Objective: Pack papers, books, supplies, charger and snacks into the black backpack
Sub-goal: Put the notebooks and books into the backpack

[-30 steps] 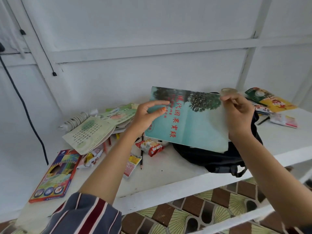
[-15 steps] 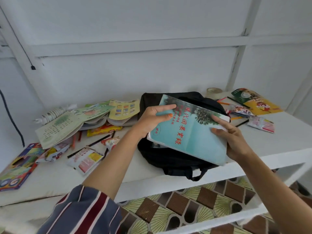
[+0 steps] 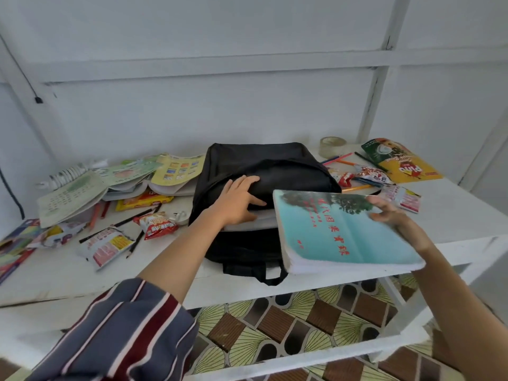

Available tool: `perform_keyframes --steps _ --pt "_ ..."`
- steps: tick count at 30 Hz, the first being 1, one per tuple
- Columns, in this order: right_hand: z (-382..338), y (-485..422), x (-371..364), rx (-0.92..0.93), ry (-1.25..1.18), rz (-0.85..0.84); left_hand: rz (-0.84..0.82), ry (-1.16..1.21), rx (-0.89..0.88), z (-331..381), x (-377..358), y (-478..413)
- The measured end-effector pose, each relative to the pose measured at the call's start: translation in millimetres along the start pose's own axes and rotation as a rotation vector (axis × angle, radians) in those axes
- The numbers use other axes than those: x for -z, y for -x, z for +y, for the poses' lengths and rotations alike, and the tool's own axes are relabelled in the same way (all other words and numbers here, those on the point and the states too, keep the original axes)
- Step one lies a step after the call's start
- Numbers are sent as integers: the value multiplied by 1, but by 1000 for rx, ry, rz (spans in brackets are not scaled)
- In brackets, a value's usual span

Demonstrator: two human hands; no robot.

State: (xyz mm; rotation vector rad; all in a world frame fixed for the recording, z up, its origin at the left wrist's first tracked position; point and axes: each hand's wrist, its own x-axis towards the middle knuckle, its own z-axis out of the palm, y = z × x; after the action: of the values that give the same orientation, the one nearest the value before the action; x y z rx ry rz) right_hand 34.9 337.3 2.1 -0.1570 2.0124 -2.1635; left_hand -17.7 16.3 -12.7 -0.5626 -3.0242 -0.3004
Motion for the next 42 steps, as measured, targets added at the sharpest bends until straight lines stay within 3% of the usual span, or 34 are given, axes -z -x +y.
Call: perform_keyframes --steps 4,7,11,22,25,28,30,33,35,38,42 --pt "18 -6 -6 -70 -125 53 24 -4 -25 -6 14 -14" --pt "24 -10 -15 -128 -130 111 137 33 -46 -9 29 -25" --pt "28 -10 -30 -62 -233 288 234 49 -67 -8 48 -34" --pt "47 -44 -118 97 -450 838 177 114 -120 -12 60 -36" --pt "47 -63 -132 -12 -307 747 168 115 -130 -13 61 -37" --pt "27 -63 -125 -286 -146 315 186 158 -132 -15 65 -38" --pt "16 -54 -111 -354 179 117 183 161 -132 -16 67 -39" --pt "15 -47 -94 -92 959 220 174 157 -141 -19 68 -41" --pt "20 -46 -94 154 1295 238 172 155 -142 -20 68 -42" --pt "38 -58 -99 319 1467 100 171 165 -144 -22 67 -43" --pt "50 -82 -100 280 1404 122 166 167 -160 -24 69 -43"
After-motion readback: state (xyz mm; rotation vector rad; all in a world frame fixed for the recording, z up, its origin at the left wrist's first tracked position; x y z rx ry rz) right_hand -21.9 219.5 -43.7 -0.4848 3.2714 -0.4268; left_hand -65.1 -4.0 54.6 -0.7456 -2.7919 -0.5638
